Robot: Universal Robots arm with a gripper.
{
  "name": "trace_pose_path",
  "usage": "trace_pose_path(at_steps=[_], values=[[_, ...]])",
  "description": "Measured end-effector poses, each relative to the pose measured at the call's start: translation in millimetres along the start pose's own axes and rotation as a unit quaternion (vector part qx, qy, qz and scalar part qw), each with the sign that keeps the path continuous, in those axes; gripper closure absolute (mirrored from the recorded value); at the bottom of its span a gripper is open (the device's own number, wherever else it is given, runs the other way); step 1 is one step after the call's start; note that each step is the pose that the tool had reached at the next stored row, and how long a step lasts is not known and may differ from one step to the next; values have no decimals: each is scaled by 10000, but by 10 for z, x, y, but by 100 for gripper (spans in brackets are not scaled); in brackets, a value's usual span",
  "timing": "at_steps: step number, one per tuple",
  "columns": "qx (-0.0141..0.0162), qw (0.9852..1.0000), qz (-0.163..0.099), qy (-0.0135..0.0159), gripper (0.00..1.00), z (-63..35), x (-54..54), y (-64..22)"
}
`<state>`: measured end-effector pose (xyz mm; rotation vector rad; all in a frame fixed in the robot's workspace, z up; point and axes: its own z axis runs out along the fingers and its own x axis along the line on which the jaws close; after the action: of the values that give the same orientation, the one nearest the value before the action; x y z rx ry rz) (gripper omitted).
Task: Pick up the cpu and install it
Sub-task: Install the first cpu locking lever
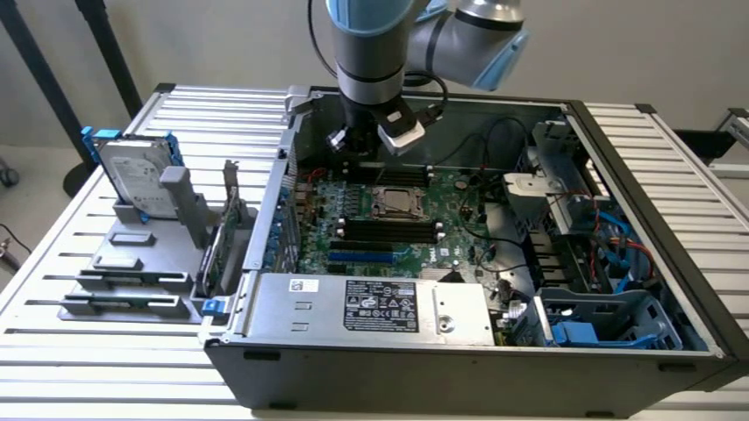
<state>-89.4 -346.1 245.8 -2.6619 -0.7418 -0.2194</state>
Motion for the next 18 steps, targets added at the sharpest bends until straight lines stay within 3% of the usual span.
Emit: trace_pose_path(at_steps=[3, 7, 13, 18], values=[[-92, 10000, -3, 17, 89, 11, 15, 12], [-196, 9998, -11, -28, 89, 47, 21, 21], [-282, 9996, -21, -68, 89, 139, 28, 12], [-341, 9994, -47, -33, 89, 199, 25, 13]])
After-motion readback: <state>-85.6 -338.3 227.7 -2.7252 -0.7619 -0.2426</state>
